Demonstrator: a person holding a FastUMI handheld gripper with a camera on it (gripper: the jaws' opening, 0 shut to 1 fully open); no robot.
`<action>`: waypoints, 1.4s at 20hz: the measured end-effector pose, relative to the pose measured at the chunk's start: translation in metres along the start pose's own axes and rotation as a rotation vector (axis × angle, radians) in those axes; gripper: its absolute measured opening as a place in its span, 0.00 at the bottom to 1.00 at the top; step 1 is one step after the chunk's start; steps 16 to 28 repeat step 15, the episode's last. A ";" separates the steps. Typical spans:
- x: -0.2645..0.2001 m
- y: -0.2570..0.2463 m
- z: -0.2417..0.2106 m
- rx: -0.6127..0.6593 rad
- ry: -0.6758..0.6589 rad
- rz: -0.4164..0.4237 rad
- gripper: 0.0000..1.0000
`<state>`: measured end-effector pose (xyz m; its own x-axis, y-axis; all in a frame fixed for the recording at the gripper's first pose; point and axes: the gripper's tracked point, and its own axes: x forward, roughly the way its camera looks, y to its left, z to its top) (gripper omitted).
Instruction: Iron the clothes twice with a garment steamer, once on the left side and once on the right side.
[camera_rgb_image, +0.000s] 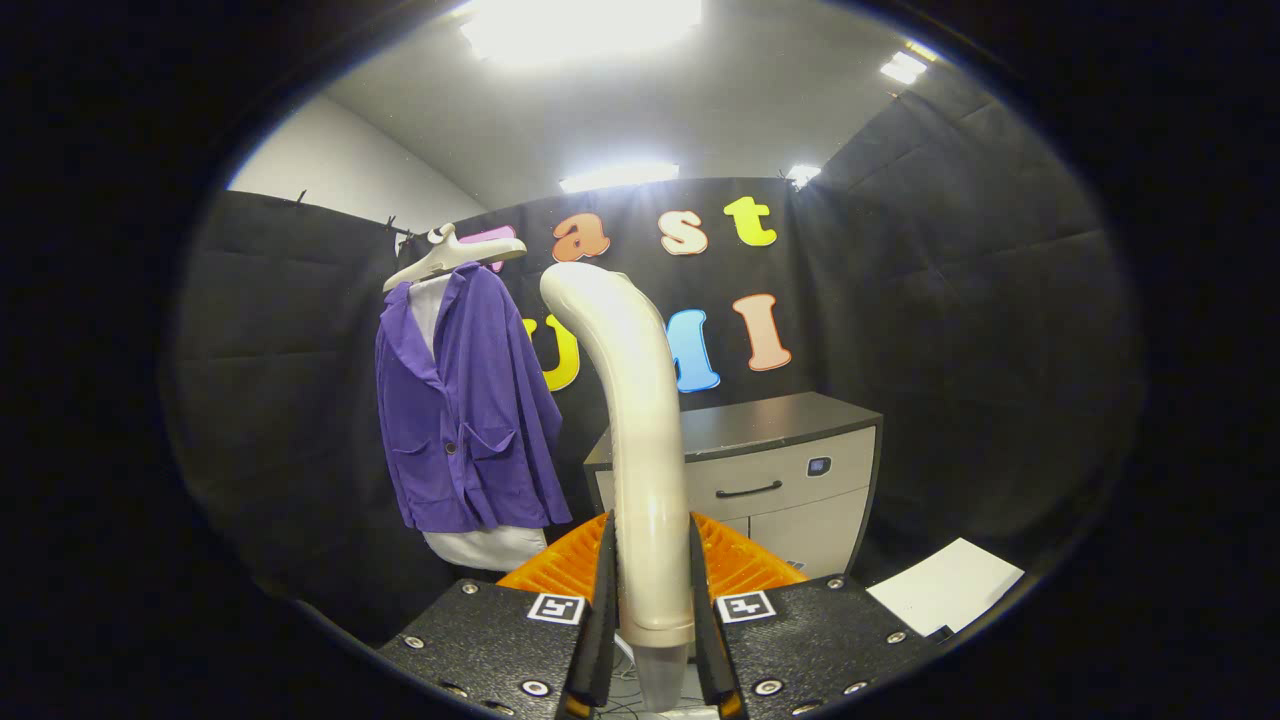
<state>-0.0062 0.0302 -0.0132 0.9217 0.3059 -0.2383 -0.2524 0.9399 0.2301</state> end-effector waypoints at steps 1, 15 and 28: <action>-0.001 0.000 0.000 -0.002 0.002 0.000 0.33; 0.007 0.000 -0.007 -0.007 0.027 0.002 0.34; 0.007 0.000 -0.007 -0.007 0.027 0.002 0.34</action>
